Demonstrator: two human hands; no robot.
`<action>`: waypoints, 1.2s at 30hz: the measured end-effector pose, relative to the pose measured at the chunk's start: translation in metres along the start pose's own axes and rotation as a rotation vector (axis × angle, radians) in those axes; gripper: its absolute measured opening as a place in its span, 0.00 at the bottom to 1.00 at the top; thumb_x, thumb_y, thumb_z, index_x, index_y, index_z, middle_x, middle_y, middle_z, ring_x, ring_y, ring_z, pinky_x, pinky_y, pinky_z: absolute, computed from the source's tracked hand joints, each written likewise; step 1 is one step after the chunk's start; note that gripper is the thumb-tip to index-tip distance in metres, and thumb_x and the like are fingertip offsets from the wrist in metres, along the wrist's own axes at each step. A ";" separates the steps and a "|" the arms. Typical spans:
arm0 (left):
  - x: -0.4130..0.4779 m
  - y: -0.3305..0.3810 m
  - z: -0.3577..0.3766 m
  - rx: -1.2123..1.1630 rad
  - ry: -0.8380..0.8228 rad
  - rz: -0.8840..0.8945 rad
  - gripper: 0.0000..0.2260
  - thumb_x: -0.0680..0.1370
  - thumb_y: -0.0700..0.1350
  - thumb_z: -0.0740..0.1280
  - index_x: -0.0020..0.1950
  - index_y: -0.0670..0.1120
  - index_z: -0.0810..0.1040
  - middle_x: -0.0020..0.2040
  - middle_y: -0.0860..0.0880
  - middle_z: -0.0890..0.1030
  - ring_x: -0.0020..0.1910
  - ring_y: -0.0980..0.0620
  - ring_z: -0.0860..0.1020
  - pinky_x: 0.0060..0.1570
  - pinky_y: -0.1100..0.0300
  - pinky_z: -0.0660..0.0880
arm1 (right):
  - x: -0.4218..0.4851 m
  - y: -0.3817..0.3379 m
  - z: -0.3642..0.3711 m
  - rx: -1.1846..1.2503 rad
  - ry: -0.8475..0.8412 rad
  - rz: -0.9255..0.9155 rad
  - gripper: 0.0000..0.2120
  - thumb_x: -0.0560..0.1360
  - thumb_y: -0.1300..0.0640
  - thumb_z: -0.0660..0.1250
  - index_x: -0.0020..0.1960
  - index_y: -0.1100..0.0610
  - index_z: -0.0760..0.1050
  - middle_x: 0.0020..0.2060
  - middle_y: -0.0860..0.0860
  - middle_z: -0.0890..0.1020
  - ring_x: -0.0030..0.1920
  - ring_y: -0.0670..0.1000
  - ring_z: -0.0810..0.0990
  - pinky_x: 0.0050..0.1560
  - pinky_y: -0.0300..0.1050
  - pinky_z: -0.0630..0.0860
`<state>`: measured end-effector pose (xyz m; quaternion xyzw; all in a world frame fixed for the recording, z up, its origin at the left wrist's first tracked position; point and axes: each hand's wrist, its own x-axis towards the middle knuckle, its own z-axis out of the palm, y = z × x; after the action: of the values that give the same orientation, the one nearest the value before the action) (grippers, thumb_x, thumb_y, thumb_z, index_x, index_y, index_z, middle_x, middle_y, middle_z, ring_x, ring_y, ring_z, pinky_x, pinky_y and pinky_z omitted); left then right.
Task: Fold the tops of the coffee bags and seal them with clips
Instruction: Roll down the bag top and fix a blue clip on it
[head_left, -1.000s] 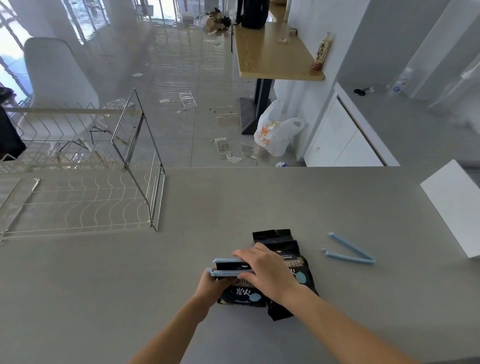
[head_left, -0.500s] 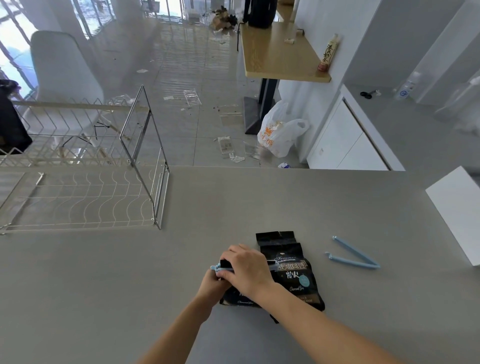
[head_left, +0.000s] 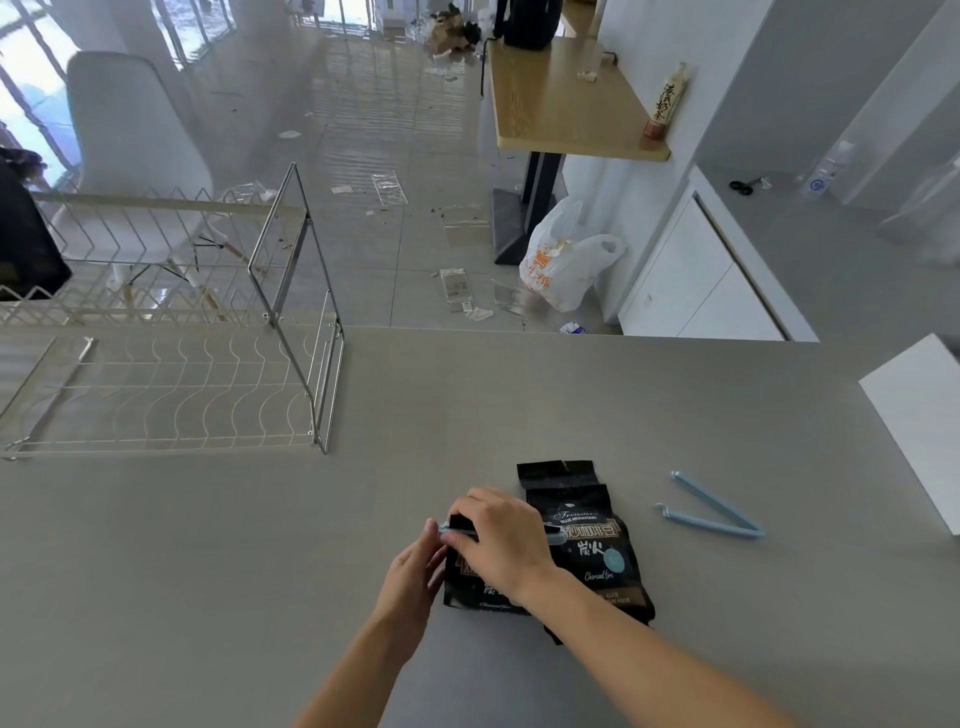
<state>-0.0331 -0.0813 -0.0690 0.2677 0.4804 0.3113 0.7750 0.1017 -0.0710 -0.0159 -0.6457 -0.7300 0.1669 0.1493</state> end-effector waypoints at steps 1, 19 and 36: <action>-0.001 -0.001 0.002 0.002 0.009 0.003 0.19 0.79 0.54 0.57 0.59 0.43 0.79 0.59 0.48 0.82 0.61 0.54 0.76 0.66 0.54 0.67 | 0.000 0.000 0.000 0.003 0.000 -0.005 0.12 0.72 0.43 0.66 0.49 0.50 0.77 0.45 0.46 0.81 0.50 0.48 0.76 0.47 0.45 0.72; 0.000 -0.001 -0.008 0.042 -0.048 -0.023 0.20 0.76 0.56 0.61 0.58 0.45 0.80 0.59 0.47 0.82 0.61 0.53 0.77 0.64 0.55 0.67 | -0.004 0.003 -0.009 0.081 -0.050 -0.087 0.10 0.72 0.45 0.68 0.47 0.51 0.79 0.43 0.47 0.81 0.44 0.48 0.77 0.43 0.42 0.71; -0.004 0.011 -0.002 0.238 -0.059 0.075 0.19 0.70 0.62 0.64 0.54 0.53 0.81 0.51 0.55 0.84 0.55 0.58 0.79 0.54 0.59 0.71 | -0.015 0.008 -0.017 0.192 0.050 -0.023 0.05 0.72 0.51 0.71 0.40 0.51 0.77 0.38 0.44 0.79 0.40 0.39 0.69 0.39 0.38 0.70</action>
<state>-0.0384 -0.0768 -0.0595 0.3847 0.4804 0.2728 0.7395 0.1180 -0.0842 -0.0045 -0.6240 -0.7140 0.2181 0.2307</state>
